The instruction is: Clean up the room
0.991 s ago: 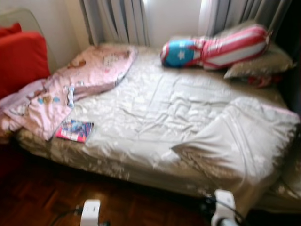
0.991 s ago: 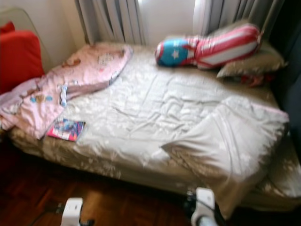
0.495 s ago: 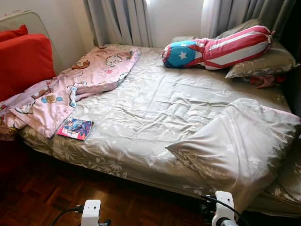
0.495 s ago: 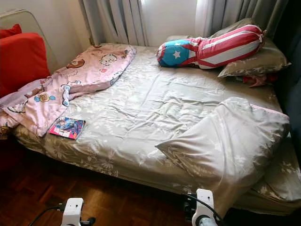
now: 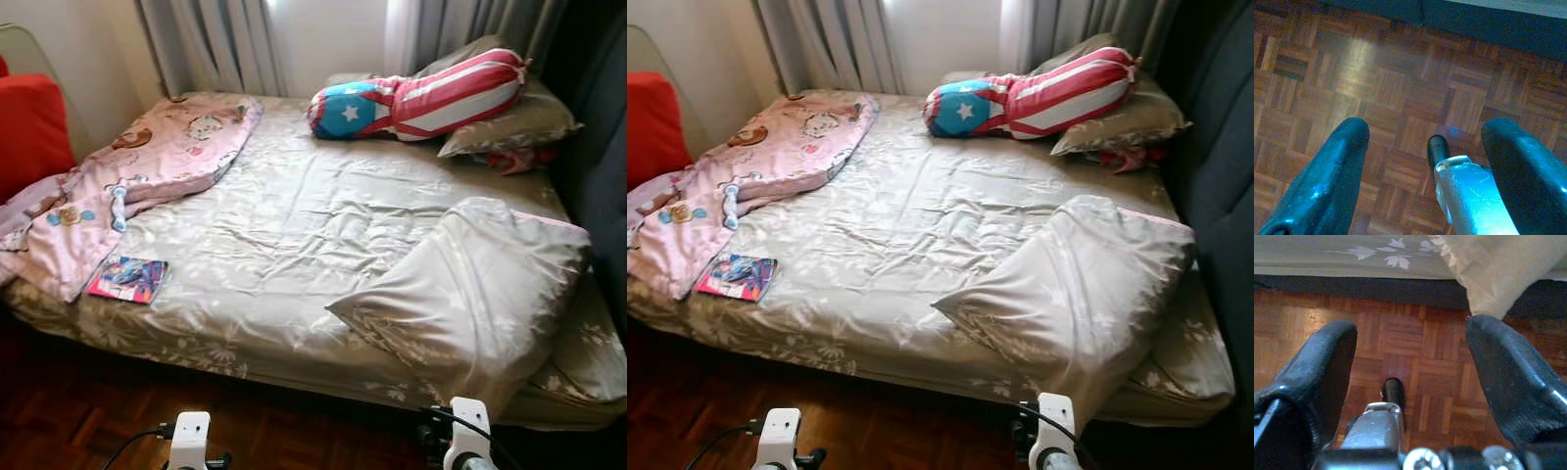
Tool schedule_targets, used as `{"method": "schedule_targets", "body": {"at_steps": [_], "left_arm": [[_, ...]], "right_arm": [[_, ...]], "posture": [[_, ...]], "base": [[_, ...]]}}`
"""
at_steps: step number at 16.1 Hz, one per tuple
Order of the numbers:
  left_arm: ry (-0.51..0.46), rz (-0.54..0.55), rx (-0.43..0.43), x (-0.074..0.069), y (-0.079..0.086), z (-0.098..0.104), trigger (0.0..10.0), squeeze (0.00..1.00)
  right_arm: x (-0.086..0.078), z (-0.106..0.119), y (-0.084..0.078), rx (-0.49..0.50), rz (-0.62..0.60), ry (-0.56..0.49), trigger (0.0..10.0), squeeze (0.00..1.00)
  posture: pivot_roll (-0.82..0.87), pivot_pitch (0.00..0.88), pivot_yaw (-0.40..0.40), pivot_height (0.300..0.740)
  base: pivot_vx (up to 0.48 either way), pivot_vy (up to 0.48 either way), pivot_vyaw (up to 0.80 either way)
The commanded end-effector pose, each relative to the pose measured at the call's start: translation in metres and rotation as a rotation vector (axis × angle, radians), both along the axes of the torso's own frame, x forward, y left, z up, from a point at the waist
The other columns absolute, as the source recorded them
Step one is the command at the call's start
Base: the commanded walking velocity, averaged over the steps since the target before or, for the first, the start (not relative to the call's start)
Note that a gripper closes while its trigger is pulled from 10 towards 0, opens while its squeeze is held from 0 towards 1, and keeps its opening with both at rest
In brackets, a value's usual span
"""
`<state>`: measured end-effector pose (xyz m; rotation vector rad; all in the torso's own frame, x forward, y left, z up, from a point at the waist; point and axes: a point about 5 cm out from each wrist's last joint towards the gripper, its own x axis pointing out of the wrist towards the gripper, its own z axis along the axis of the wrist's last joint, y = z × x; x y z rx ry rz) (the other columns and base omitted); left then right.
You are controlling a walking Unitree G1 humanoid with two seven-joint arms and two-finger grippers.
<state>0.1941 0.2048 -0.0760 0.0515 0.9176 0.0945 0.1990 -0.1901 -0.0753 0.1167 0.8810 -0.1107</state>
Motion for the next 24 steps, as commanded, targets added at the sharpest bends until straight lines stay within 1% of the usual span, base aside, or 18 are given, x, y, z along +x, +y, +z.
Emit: {"method": "schedule_targets", "body": {"at_steps": [1, 18, 24], "left_arm": [[0.024, 0.011, 0.008, -0.0059, 0.0046, -0.0024, 10.0, 0.0], [0.029, -0.004, 0.013, -0.0077, 0.005, -0.0032, 10.0, 0.0], [0.028, -0.007, 0.012, -0.0071, 0.0048, -0.0029, 10.0, 0.0]], "right_arm": [[0.0001, -0.0002, 0.0019, 0.005, -0.001, -0.002, 10.0, 0.0], [-0.0024, -0.0016, 0.0026, 0.004, 0.001, 0.006, 10.0, 0.0], [-0.0024, -0.0018, 0.0024, 0.003, -0.002, 0.012, 10.0, 0.0]], "posture": [[-0.05, 0.0, 0.037, 0.722], [-0.06, 0.0, 0.046, 0.722], [-0.06, 0.0, 0.045, 0.722]], "base": [[0.0, 0.0, 0.0], [0.0, 0.0, 0.0], [0.251, 0.0, 0.0]]}}
